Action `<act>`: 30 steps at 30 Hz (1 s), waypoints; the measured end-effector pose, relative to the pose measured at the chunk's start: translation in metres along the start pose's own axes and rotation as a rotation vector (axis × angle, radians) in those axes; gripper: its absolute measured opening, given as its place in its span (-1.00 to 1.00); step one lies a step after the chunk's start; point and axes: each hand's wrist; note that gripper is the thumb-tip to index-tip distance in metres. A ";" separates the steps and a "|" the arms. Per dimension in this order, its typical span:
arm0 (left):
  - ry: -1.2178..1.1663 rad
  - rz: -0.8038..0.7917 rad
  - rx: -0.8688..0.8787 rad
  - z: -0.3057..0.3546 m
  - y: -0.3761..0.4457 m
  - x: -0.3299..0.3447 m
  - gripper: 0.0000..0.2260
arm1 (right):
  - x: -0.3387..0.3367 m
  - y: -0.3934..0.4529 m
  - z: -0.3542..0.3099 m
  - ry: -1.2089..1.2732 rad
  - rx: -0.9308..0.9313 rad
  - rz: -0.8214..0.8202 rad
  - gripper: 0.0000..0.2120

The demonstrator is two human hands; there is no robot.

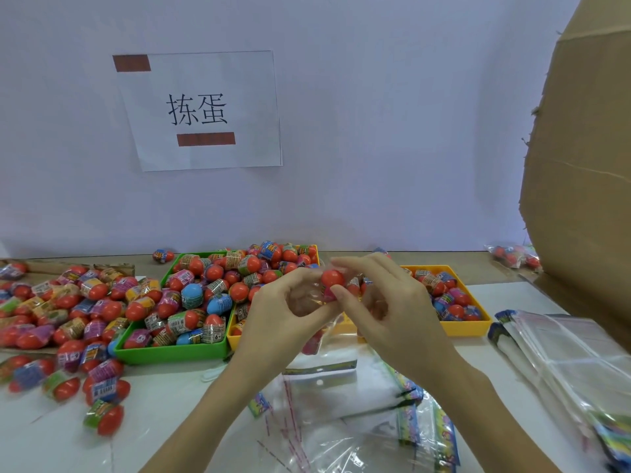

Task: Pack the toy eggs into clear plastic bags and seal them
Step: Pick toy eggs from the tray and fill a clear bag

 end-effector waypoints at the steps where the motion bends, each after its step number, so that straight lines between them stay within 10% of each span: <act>1: 0.004 0.010 0.003 0.000 0.000 0.001 -0.74 | -0.001 0.000 -0.001 0.006 0.011 -0.006 -0.73; 30: 0.185 -0.103 0.032 -0.011 0.000 -0.004 -0.81 | -0.003 -0.005 -0.007 0.112 0.087 -0.272 -0.72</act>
Point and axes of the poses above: each hand's wrist, its own y-axis towards the middle knuckle, its own x-axis out of the palm, z = x × y, and after that the axes turned 3 degrees about -x, right-handed
